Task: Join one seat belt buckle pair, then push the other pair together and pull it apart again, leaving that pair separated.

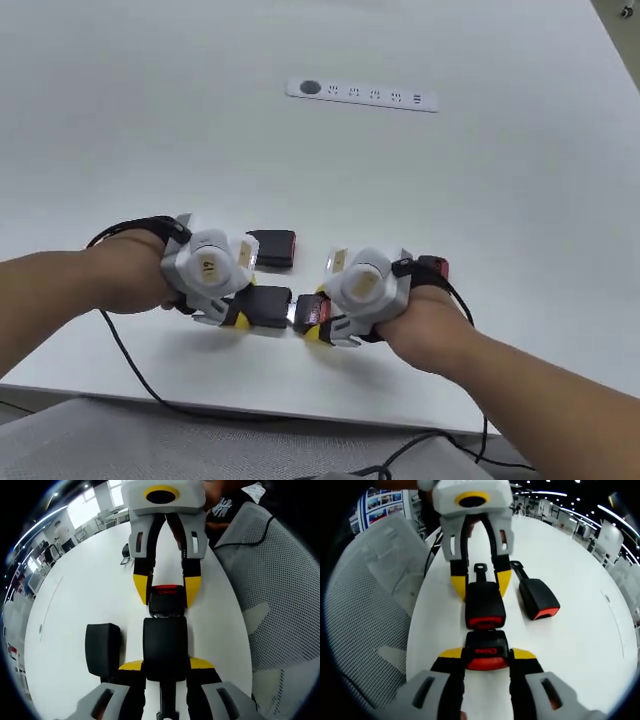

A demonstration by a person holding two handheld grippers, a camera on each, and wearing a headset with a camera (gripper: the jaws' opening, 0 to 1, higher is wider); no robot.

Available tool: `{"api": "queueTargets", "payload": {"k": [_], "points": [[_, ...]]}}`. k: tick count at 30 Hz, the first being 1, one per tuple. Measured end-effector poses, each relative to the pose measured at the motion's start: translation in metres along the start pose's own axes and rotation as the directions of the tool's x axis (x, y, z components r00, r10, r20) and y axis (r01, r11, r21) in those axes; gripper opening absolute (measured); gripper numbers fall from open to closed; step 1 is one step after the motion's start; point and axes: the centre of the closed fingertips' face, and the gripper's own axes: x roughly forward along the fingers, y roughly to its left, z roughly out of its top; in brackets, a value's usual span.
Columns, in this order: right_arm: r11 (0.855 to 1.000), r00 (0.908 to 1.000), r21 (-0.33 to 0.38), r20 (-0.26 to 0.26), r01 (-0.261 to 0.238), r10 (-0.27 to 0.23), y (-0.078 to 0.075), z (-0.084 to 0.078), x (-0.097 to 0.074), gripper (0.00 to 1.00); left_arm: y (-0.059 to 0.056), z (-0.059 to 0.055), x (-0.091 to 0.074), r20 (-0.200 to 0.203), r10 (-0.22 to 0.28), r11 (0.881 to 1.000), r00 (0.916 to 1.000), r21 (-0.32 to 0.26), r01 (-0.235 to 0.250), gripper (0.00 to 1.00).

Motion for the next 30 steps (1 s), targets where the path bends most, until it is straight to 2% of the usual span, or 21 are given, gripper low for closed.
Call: {"api": "queueTargets", "payload": {"k": [2,3,12,18,24,30], "points": [[1.000,0.9998,-0.007,0.018,-0.006,0.006,-0.001,0.005,0.001,0.33,-0.001,-0.001,0.000,0.000,-0.002,1.000,1.0000,-0.022,0.002,0.32],[1.000,1.0000,0.001,0.007,0.000,-0.001,-0.001,0.003,-0.001,0.33,0.000,0.000,0.000,0.002,-0.002,1.000,1.0000,-0.003,0.002,0.32],[1.000,1.0000,-0.002,0.003,0.006,-0.006,0.001,0.001,-0.002,0.33,0.001,0.000,0.000,0.013,0.003,1.000,0.9999,-0.022,-0.003,0.32],[0.999,1.0000,-0.046,0.000,0.008,-0.008,0.002,-0.004,-0.006,0.33,-0.001,-0.001,-0.001,0.019,0.023,0.999,0.9995,-0.023,-0.023,0.31],[1.000,1.0000,-0.027,0.002,-0.001,0.001,0.001,-0.006,-0.005,0.33,0.001,-0.001,-0.002,0.027,0.030,0.999,0.9992,-0.035,-0.029,0.31],[1.000,1.0000,-0.019,0.002,-0.002,0.002,0.001,-0.006,-0.004,0.33,0.001,-0.001,-0.002,0.016,0.032,0.999,0.9994,-0.029,-0.031,0.31]]}}
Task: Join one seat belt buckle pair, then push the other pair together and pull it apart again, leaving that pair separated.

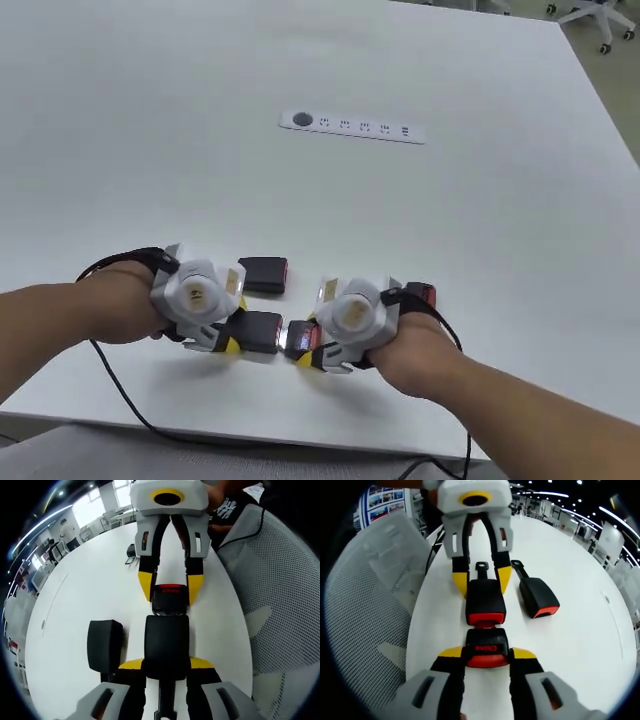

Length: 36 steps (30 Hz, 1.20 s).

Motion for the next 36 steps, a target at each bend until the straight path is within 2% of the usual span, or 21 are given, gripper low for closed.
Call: {"api": "queueTargets", "payload": {"k": [8,15,18,21,22,23,25,27,31,33,36], "points": [[1.000,0.9999,0.000,0.011,0.009,-0.009,0.001,0.001,0.001,0.34,0.000,0.000,0.000,-0.004,0.009,1.000,1.0000,0.002,-0.009,0.32],[1.000,0.9999,0.006,0.012,0.010,-0.010,0.000,0.002,0.001,0.35,0.001,0.000,0.001,-0.030,0.008,1.000,0.9995,-0.017,-0.009,0.33],[1.000,0.9998,0.006,0.003,0.019,-0.019,0.001,0.003,0.001,0.36,-0.001,0.000,0.000,-0.017,0.015,1.000,0.9997,-0.011,-0.015,0.34],[1.000,0.9998,0.003,0.004,0.022,-0.022,0.000,0.004,0.001,0.36,0.000,0.000,0.000,-0.011,0.025,0.999,0.9996,-0.030,-0.025,0.34],[1.000,0.9998,0.005,0.005,0.019,-0.019,0.000,0.004,0.001,0.36,0.000,0.000,0.000,-0.011,0.026,0.998,0.9996,-0.051,-0.026,0.34],[1.000,0.9998,0.011,0.005,0.018,-0.018,0.000,0.004,0.001,0.37,0.000,-0.001,0.001,-0.017,0.027,0.990,0.9995,-0.136,-0.029,0.35],[1.000,0.9996,0.010,0.002,0.029,-0.029,-0.001,0.003,-0.001,0.37,0.000,-0.005,0.000,-0.060,0.023,0.985,0.9979,-0.168,-0.033,0.41],[0.999,0.9993,0.014,0.013,0.035,-0.035,-0.001,0.007,-0.004,0.38,0.002,0.002,-0.004,-0.022,0.045,0.993,0.9988,-0.112,-0.047,0.40],[0.999,0.9985,0.002,0.036,0.042,-0.042,0.000,0.017,-0.012,0.38,0.004,0.006,-0.015,-0.010,0.064,0.993,0.9979,-0.103,-0.065,0.40],[0.999,0.9977,-0.009,0.053,0.042,-0.042,0.001,0.025,-0.018,0.38,0.006,0.011,-0.022,0.005,0.075,0.994,0.9972,-0.080,-0.074,0.41],[0.998,0.9943,-0.010,0.090,0.058,-0.057,-0.002,0.038,-0.028,0.38,0.013,0.017,-0.031,0.020,0.097,0.993,0.9951,-0.074,-0.095,0.41]]}}
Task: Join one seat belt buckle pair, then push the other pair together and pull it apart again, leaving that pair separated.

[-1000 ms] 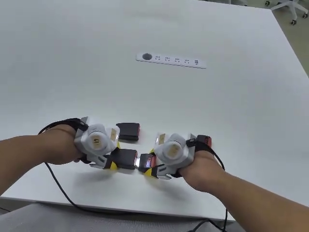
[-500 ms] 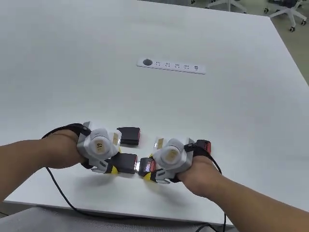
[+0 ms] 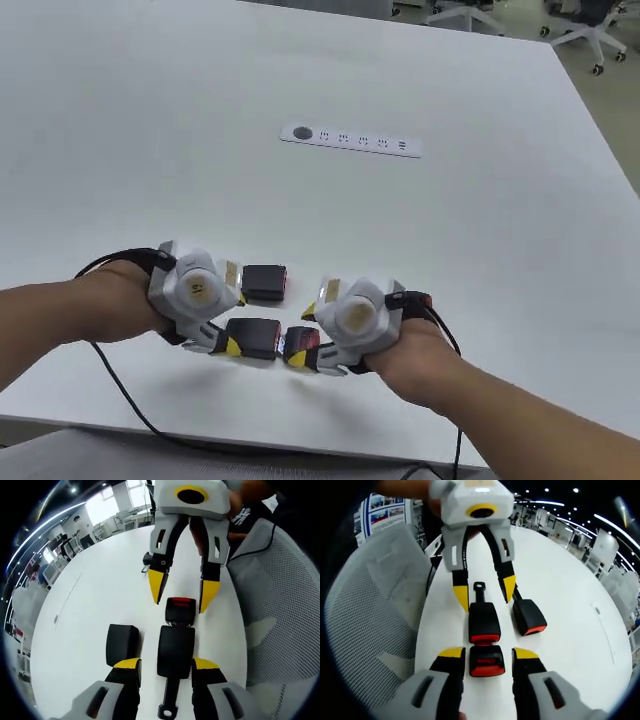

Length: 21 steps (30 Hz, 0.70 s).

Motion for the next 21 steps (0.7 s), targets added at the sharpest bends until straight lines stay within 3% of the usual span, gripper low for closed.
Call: {"api": "queueTargets", "payload": {"k": [5,8,21], "points": [[1.000,0.9998,-0.016,0.014,0.012,-0.012,-0.009,0.004,-0.005,0.38,0.012,0.012,-0.005,0.036,0.037,0.999,0.9987,-0.014,-0.036,0.43],[1.000,0.9997,-0.015,0.010,0.024,-0.024,-0.018,-0.005,-0.012,0.38,0.025,0.014,-0.002,0.039,0.076,0.997,0.9964,0.024,-0.077,0.42],[0.997,0.9940,0.020,-0.079,0.077,-0.075,-0.066,-0.077,-0.056,0.40,0.069,0.013,0.007,0.036,0.095,0.994,0.9948,-0.052,-0.093,0.47]]}}
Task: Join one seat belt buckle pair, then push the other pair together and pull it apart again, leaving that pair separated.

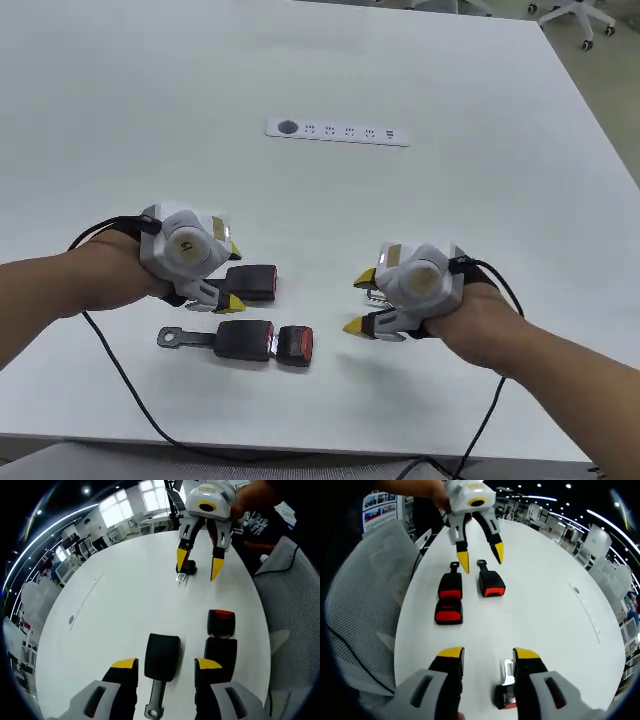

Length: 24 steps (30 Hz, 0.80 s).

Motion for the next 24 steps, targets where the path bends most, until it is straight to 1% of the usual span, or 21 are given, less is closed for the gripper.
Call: {"api": "queueTargets", "payload": {"k": [1,4,6,7,8,10,11,12,13,14,16,19,21,22,24], "points": [[1.000,1.0000,0.001,-0.009,0.005,-0.005,-0.005,-0.006,-0.002,0.40,0.003,-0.001,0.002,-0.004,0.000,1.000,1.0000,0.001,0.000,0.47],[1.000,0.9992,0.013,-0.031,0.026,-0.026,-0.018,-0.023,-0.007,0.41,0.008,-0.007,0.008,-0.014,-0.013,1.000,0.9998,-0.006,0.013,0.48],[0.999,0.9988,0.023,-0.038,0.031,-0.030,-0.025,-0.032,-0.011,0.41,0.011,-0.012,0.012,-0.017,-0.017,1.000,0.9997,-0.021,0.017,0.49],[0.999,0.9985,0.025,-0.046,0.032,-0.031,-0.027,-0.038,-0.013,0.41,0.012,-0.014,0.013,-0.022,-0.021,1.000,0.9995,-0.023,0.020,0.49],[0.999,0.9976,0.024,-0.061,0.036,-0.034,-0.031,-0.046,-0.014,0.41,0.011,-0.017,0.015,-0.030,-0.034,0.999,0.9990,-0.022,0.033,0.49],[0.999,0.9968,0.033,-0.074,0.031,-0.029,-0.034,-0.055,-0.015,0.42,0.008,-0.022,0.019,-0.040,-0.058,0.998,0.9975,-0.016,0.057,0.50],[0.999,0.9958,0.038,-0.088,0.029,-0.026,-0.035,-0.062,-0.016,0.43,0.005,-0.024,0.021,-0.049,-0.071,0.997,0.9963,-0.001,0.071,0.50],[0.999,0.9943,0.034,-0.103,0.031,-0.027,-0.036,-0.066,-0.017,0.44,0.005,-0.030,0.022,-0.079,-0.077,0.995,0.9939,0.051,0.082,0.50],[0.999,0.9940,0.035,-0.109,0.017,-0.013,-0.034,-0.069,-0.016,0.45,0.001,-0.030,0.024,-0.081,-0.087,0.993,0.9929,0.066,0.093,0.49],[1.000,0.9935,0.027,-0.114,0.010,-0.007,-0.033,-0.071,-0.015,0.46,0.001,-0.032,0.025,-0.080,-0.091,0.993,0.9926,0.061,0.096,0.47],[1.000,0.9931,0.021,-0.117,0.006,-0.003,-0.034,-0.072,-0.014,0.46,0.002,-0.031,0.026,-0.077,-0.097,0.994,0.9923,0.050,0.101,0.47],[1.000,0.9931,0.020,-0.116,-0.012,0.014,-0.033,-0.074,-0.009,0.45,0.002,-0.028,0.027,-0.069,-0.104,0.993,0.9922,0.040,0.107,0.46],[0.999,0.9922,0.026,-0.121,-0.028,0.031,-0.032,-0.076,-0.004,0.44,0.000,-0.025,0.029,-0.068,-0.111,0.992,0.9915,0.056,0.115,0.44],[0.999,0.9919,0.023,-0.123,-0.031,0.033,-0.032,-0.077,-0.003,0.43,0.000,-0.022,0.030,-0.055,-0.112,0.991,0.9922,0.069,0.116,0.42],[0.999,0.9914,0.027,-0.124,-0.037,0.040,-0.034,-0.078,-0.001,0.42,0.002,-0.020,0.031,-0.051,-0.115,0.991,0.9920,0.061,0.118,0.41]]}}
